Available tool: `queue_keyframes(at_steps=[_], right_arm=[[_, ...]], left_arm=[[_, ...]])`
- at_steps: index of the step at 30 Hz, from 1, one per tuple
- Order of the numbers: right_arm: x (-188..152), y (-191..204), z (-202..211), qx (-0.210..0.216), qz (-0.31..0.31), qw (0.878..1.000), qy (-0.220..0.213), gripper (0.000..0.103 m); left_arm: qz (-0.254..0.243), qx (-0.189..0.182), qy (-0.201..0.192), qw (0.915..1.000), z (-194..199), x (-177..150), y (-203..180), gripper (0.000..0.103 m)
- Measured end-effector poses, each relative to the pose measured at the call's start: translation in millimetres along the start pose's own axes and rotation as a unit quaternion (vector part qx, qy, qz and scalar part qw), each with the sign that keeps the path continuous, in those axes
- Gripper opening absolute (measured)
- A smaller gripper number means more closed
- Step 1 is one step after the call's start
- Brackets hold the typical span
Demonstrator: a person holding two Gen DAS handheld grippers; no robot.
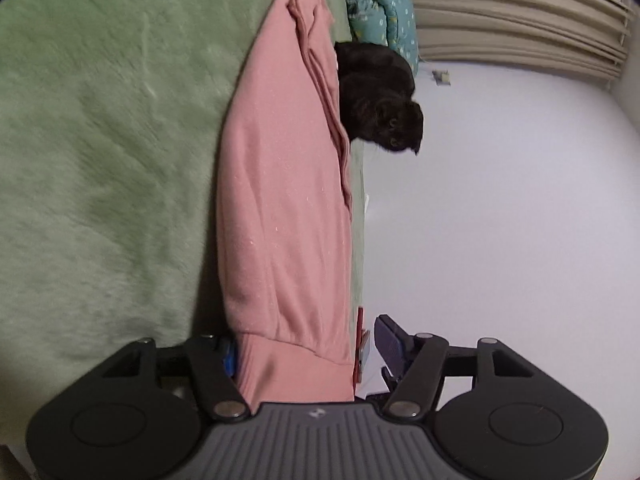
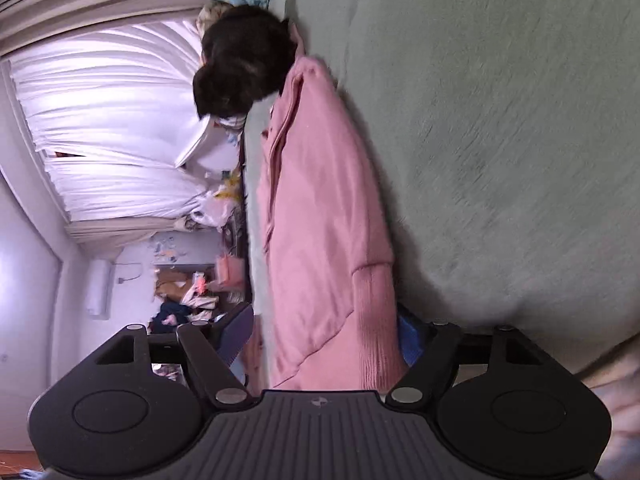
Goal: Fold clothes
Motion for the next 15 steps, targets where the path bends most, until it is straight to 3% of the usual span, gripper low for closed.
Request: queue_keyframes(at_steps=[2, 4, 6, 8, 9, 10, 13, 15], right_arm=[[1, 9, -12, -0.027, 0.030, 0.999, 0.014, 0.073], [5, 11, -13, -0.029, 0.022, 0.999, 0.013, 0.068], [9, 15, -11, -0.039, 0.018, 0.999, 0.005, 0.046], [9, 19, -9, -0.053, 0.031, 0.998, -0.002, 0.033], [9, 20, -9, -0.058, 0.034, 0.998, -0.005, 0.030], [9, 20, -9, -0.059, 0.030, 0.998, -0.007, 0.030], [9, 19, -12, -0.052, 0.016, 0.998, -0.014, 0.030], [11, 14, -19, -0.060, 0.002, 0.998, -0.013, 0.030]], left_arm=[[-0.007, 0.011, 0.008, 0.9999, -7, 0, -2, 0.063], [-0.009, 0.013, 0.013, 0.9998, -13, -1, -5, 0.063], [-0.012, 0.016, 0.016, 0.9997, -17, -1, -9, 0.060], [-0.018, 0.024, 0.013, 0.9995, -19, -3, -11, 0.043], [-0.018, 0.025, 0.011, 0.9995, -20, -3, -11, 0.028], [-0.015, 0.021, 0.006, 0.9997, -19, -4, -10, 0.020], [-0.008, 0.018, 0.007, 0.9998, -17, -7, -7, 0.022], [-0.007, 0.042, 0.029, 0.9987, -25, -6, 0, 0.026]])
Point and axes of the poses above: each gripper's, at about its wrist camera, not at the fingertips, and z roughly against the way its jaws point, y to its left, x to its top, the point moved 5 cm from there along -z, roughly the way its jaws point, and after that the axes turned 2 degrees about z, right-handed, at the moved point
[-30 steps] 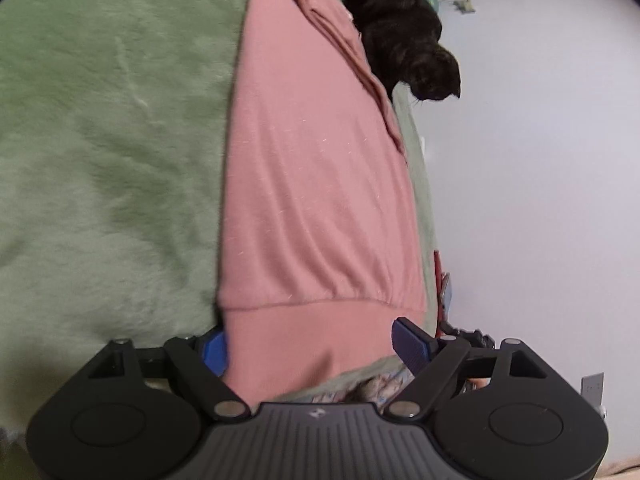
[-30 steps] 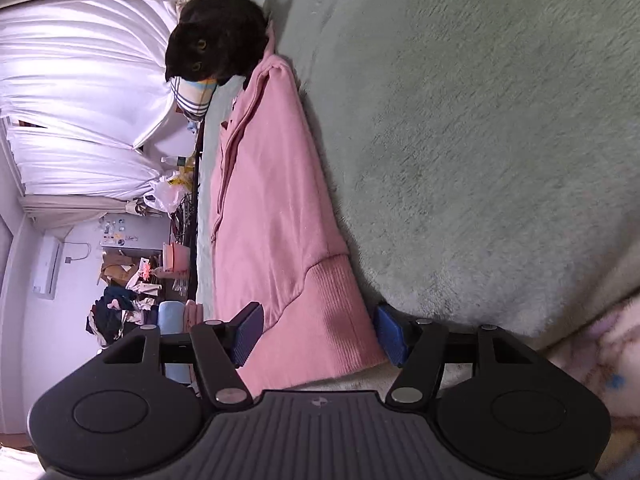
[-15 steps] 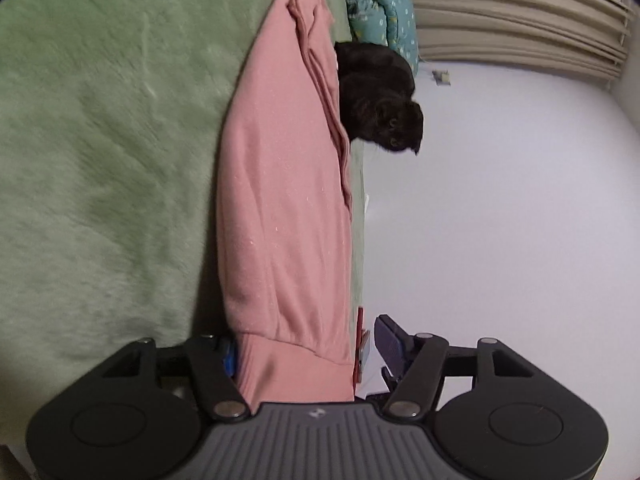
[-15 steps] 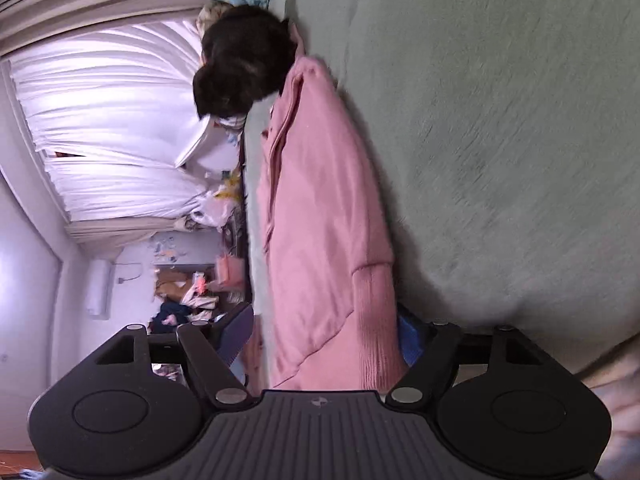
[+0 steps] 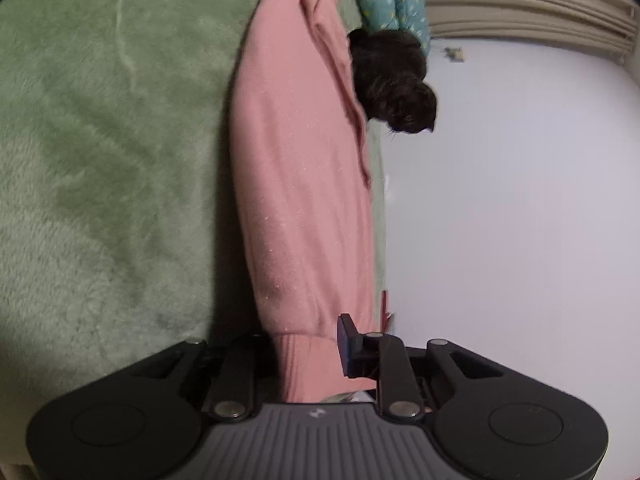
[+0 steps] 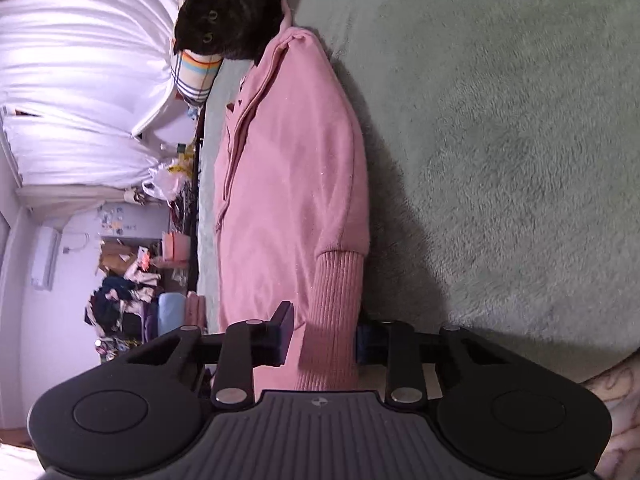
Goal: Fold clothes
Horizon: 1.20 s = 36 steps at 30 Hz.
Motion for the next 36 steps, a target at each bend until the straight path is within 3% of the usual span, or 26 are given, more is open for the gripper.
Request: queue_keyframes(at_steps=[3, 6, 7, 9, 12, 14, 17, 24, 28, 32, 36], right_arm=[[0, -8, -5, -0.006, -0.022, 1.000, 0.003, 0.029], [-2, -16, -1, -0.012, -0.045, 0.999, -0.005, 0.028], [-3, -16, -1, -0.011, -0.046, 0.999, -0.004, 0.026], [-4, -15, 1, -0.010, -0.049, 0.999, -0.004, 0.013], [-7, -10, 8, -0.010, -0.049, 0.998, -0.030, 0.006], [-12, 4, 17, -0.028, -0.021, 0.998, -0.054, 0.006], [-18, 27, 32, -0.058, 0.022, 0.996, -0.071, 0.005], [-40, 106, 80, -0.042, 0.097, 0.983, -0.149, 0.004], [-43, 109, 87, -0.023, 0.078, 0.983, -0.163, 0.004], [-63, 116, 89, -0.027, 0.101, 0.981, -0.161, 0.004], [-84, 88, 91, -0.025, 0.048, 0.987, -0.149, 0.004]], left_arm=[[0.002, 0.001, 0.005, 1.0000, -5, 2, 1, 0.023], [0.004, 0.013, -0.006, 0.9999, -15, 4, 3, 0.006], [0.005, 0.017, -0.009, 0.9998, -16, 3, 4, 0.006], [0.020, 0.008, -0.018, 0.9996, -18, 2, 2, 0.005], [0.017, 0.003, -0.024, 0.9995, -18, -3, -17, 0.005], [-0.008, 0.050, -0.031, 0.9982, -12, -7, -36, 0.004], [-0.028, 0.088, -0.046, 0.9946, -5, -15, -64, 0.004], [-0.080, 0.073, -0.113, 0.9876, 50, -55, -133, 0.003], [-0.098, 0.067, -0.123, 0.9853, 66, -74, -141, 0.003], [-0.110, 0.074, -0.128, 0.9829, 90, -87, -134, 0.003], [-0.083, 0.095, -0.113, 0.9856, 103, -92, -111, 0.003]])
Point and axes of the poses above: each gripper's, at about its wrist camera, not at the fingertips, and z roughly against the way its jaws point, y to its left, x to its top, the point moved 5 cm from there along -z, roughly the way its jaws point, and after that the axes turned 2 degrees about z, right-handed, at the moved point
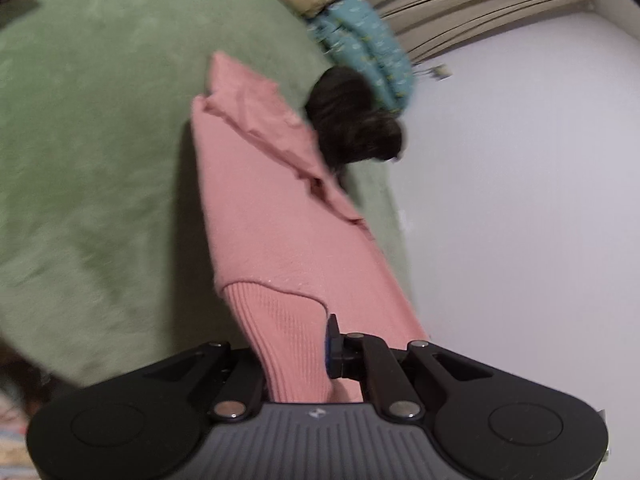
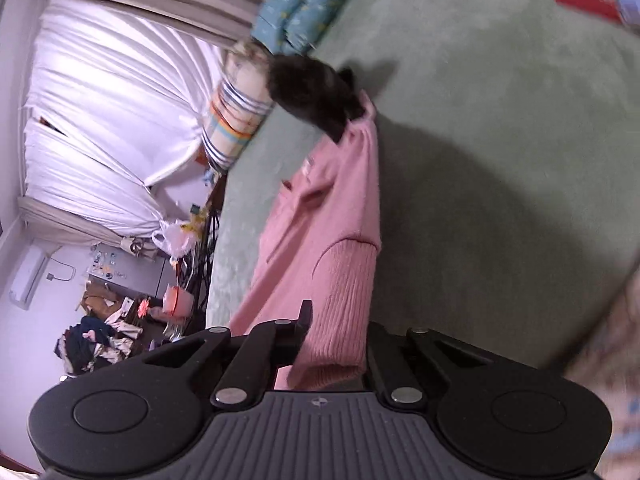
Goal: Fold clothes
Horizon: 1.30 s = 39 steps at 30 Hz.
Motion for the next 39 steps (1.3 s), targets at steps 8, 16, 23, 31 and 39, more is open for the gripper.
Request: queue_keyframes(at_steps=[8, 16, 23, 31, 39], right_arm=[[-38, 15, 43, -0.012, -0.018, 1.000, 0.004, 0.004], [-61, 9, 46, -0.029, -0.054, 0.997, 0.036, 0.004], [12, 64, 20, 0.006, 0.024, 0.999, 0.028, 0.004], [117, 85, -63, -0.018, 0.047, 0.998, 0.031, 0.004], [226, 94, -164, -0.033, 0.035, 0.999, 0.014, 0.004]], left_arm=[[0.003, 0.018, 0.030, 0.9994, 34, -46, -2, 0.003], [0.024, 0.035, 0.053, 0.9977, 29, -51, 11, 0.004], [-0.014, -0.006, 0.029, 0.9995, 12, 22, -46, 0.004], [-0.039, 0.029, 0.043, 0.9979, -63, 136, -87, 0.005], [0.023, 0.037, 0.051, 0.9977, -151, 261, -84, 0.005]])
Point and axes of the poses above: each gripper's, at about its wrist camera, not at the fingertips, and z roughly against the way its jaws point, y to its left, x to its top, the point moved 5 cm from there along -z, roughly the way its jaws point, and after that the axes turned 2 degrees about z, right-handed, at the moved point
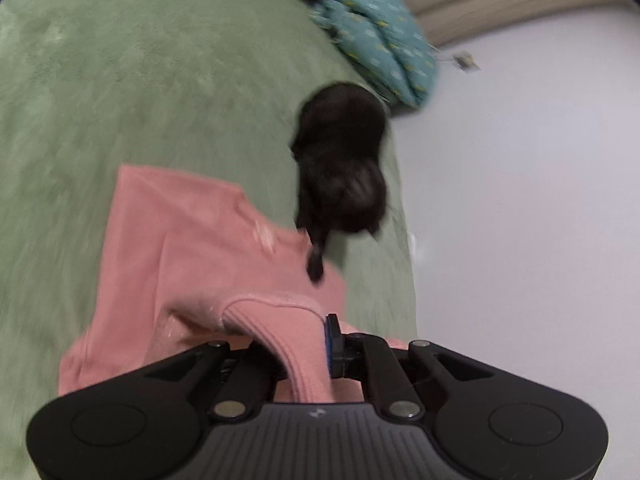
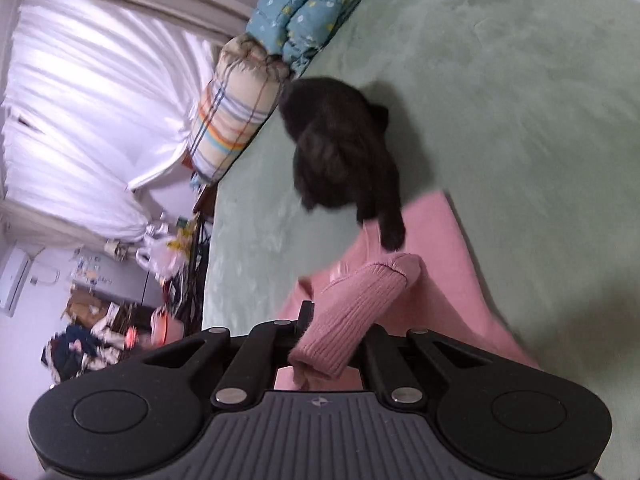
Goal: Fold clothes
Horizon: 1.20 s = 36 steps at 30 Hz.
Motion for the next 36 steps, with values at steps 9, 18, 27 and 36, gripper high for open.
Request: queue_keyframes(at_steps=[9, 18, 27, 36], right_arm=[[42, -41, -116, -0.071, -0.031, 0.997, 0.030, 0.004], [69, -83, -161, -0.079, -0.155, 0.984, 0.045, 0.029], [86, -61, -114, -0.111, 0.020, 0.993, -0.026, 0.052], [-56, -155, -4, -0.035, 0.171, 0.982, 0.078, 0.057]], left_arm=[[0.061, 0.061, 0.041, 0.9954, -83, 66, 56, 0.006], [0.184, -0.001, -0.016, 0.9828, -82, 124, 94, 0.042], [-0.025, 0.058, -0.050, 0.9967, -21, 95, 81, 0.043], [-0.150, 0.037, -0.001, 0.9879, 25, -59, 136, 0.043]])
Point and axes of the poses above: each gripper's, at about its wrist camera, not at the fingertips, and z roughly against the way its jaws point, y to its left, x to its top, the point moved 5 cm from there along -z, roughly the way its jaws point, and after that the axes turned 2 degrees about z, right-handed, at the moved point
